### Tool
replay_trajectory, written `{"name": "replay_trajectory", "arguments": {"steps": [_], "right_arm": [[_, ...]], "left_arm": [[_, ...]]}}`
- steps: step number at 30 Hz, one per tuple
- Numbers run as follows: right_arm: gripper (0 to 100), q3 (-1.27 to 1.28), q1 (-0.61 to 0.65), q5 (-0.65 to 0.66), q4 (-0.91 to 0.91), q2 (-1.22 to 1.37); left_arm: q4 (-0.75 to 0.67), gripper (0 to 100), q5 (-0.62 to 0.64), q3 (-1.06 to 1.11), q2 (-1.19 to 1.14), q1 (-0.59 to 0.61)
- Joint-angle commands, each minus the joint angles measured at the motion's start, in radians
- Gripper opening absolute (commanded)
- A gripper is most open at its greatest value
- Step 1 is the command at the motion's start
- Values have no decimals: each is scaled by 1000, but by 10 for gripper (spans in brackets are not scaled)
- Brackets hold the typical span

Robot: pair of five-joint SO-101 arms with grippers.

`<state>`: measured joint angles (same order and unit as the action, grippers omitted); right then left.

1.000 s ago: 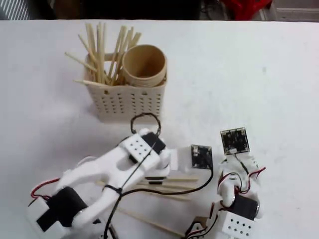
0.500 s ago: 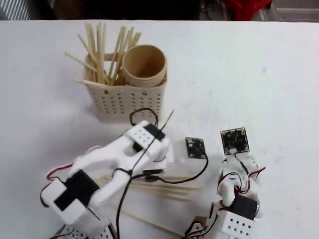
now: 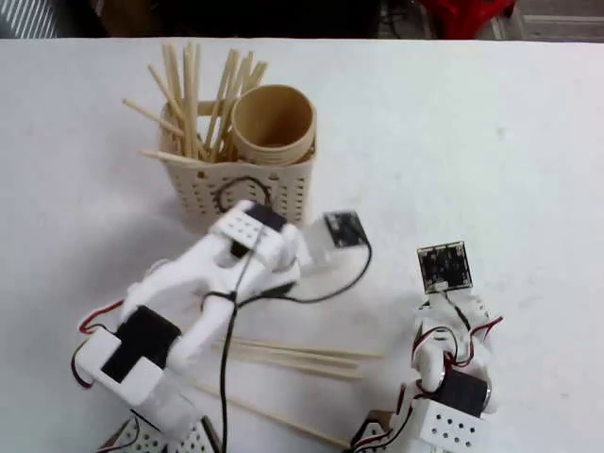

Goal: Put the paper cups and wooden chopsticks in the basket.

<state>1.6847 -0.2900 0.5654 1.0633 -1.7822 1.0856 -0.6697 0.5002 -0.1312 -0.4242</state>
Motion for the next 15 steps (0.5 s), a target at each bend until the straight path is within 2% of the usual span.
{"name": "replay_trajectory", "arguments": {"steps": [1,3,9,15], "right_arm": [[25,6,-7,3,2,-8],[25,6,-7,3,2,-8],[25,6,-7,3,2,-8],[25,6,-7,3,2,-8]], "left_arm": [[-15,23,11,-52,47,22],[-11,23,14,-46,131,24],[31,23,133,-8,526,16],[97,22,247,-137,895,16]]}}
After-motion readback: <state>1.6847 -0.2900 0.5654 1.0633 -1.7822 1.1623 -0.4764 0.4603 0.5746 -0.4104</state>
